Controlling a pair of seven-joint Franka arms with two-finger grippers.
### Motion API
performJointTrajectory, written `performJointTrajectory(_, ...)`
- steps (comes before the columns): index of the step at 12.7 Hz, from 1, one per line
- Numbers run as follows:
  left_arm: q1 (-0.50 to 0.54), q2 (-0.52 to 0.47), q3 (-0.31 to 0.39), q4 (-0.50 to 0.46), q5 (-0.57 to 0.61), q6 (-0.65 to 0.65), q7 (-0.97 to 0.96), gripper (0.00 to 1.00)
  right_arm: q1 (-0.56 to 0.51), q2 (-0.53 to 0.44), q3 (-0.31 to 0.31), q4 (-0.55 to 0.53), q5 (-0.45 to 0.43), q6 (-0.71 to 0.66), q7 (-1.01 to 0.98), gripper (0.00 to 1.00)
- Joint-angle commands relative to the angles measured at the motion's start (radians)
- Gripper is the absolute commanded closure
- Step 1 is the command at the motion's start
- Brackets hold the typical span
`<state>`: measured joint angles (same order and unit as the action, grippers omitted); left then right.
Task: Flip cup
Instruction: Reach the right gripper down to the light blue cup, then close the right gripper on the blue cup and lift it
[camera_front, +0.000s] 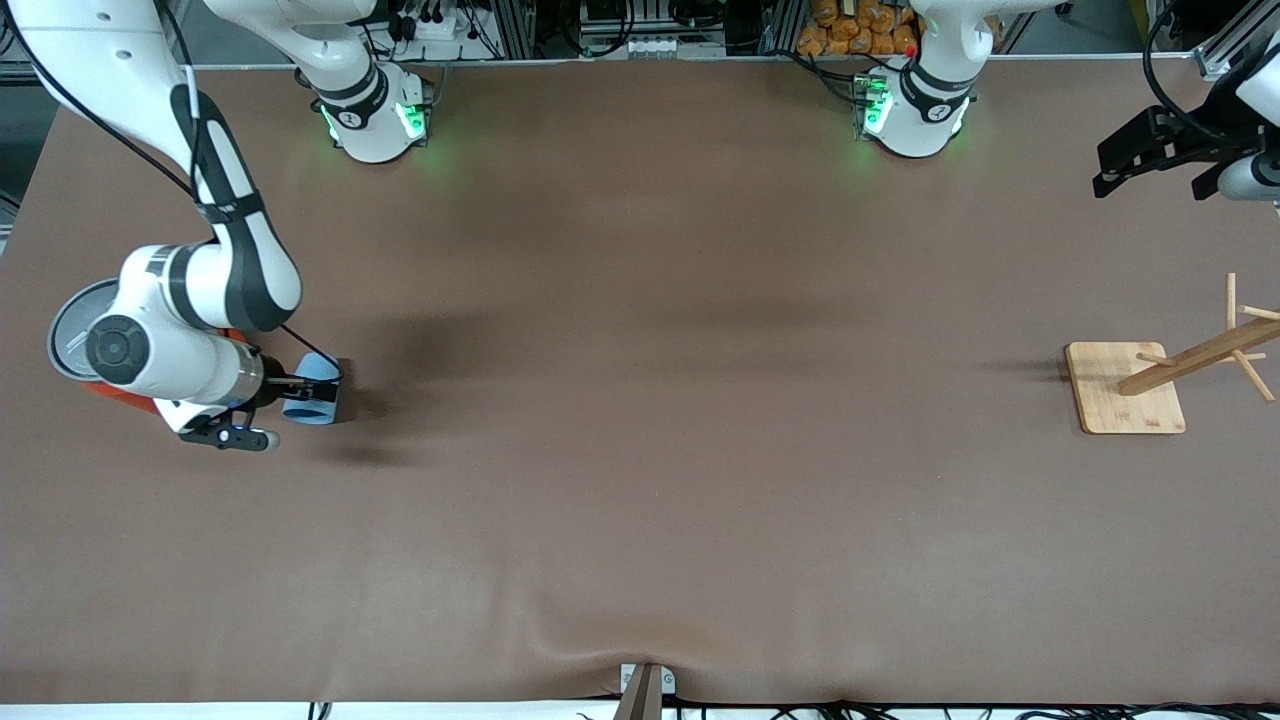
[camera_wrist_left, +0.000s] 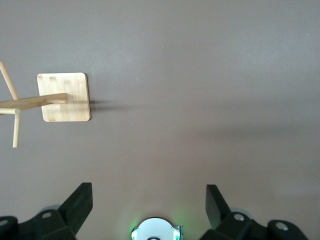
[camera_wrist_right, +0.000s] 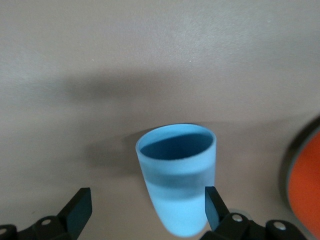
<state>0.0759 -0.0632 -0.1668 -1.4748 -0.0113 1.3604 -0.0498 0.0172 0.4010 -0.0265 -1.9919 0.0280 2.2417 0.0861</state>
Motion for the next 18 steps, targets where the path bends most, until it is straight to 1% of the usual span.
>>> performJointTrajectory(1, 0.002, -0.009, -0.014, 0.002, 0.019, -0.003, 0.012, 0.0, -0.013, -0.002, -0.006, -0.038, 0.001, 0.038, -0.101, 0.0)
performJointTrajectory(6, 0.001, -0.004, -0.026, -0.001, 0.019, -0.001, 0.004, 0.0, -0.057, 0.03, -0.007, -0.051, 0.001, 0.05, -0.218, 0.0)
performJointTrajectory(8, 0.001, -0.006, -0.034, -0.002, 0.019, -0.001, 0.001, 0.0, -0.048, 0.03, -0.007, -0.096, 0.003, 0.117, -0.216, 0.0)
performJointTrajectory(9, 0.001, -0.004, -0.034, -0.002, 0.019, -0.001, 0.001, 0.0, -0.046, 0.032, -0.006, -0.105, 0.004, 0.139, -0.215, 0.23)
performJointTrajectory(10, -0.001, -0.004, -0.036, -0.002, 0.019, -0.001, -0.001, 0.0, -0.045, 0.033, -0.006, -0.099, 0.006, 0.133, -0.213, 0.64)
performJointTrajectory(11, -0.001, -0.004, -0.036, -0.002, 0.019, -0.001, -0.001, 0.0, -0.04, 0.03, -0.004, -0.093, 0.009, 0.122, -0.203, 0.85)
performJointTrajectory(12, -0.001, -0.004, -0.036, -0.002, 0.019, -0.001, -0.001, 0.0, -0.03, 0.029, -0.004, -0.076, 0.01, 0.093, -0.204, 0.92)
performJointTrajectory(13, -0.001, -0.004, -0.04, 0.001, 0.019, -0.001, -0.001, 0.0, -0.019, 0.027, -0.004, -0.032, 0.01, 0.026, -0.204, 0.97)
performJointTrajectory(15, -0.001, -0.004, -0.05, 0.002, 0.019, 0.0, -0.002, 0.0, 0.019, 0.027, 0.003, 0.103, 0.015, -0.156, -0.204, 0.97)
performJointTrajectory(16, 0.001, -0.004, -0.05, 0.001, 0.019, 0.0, -0.002, 0.0, 0.044, 0.03, 0.017, 0.151, 0.018, -0.219, -0.212, 0.96)
performJointTrajectory(18, 0.002, -0.004, -0.05, 0.001, 0.019, 0.0, -0.002, 0.0, 0.044, 0.03, 0.11, 0.201, 0.021, -0.232, -0.218, 0.96)
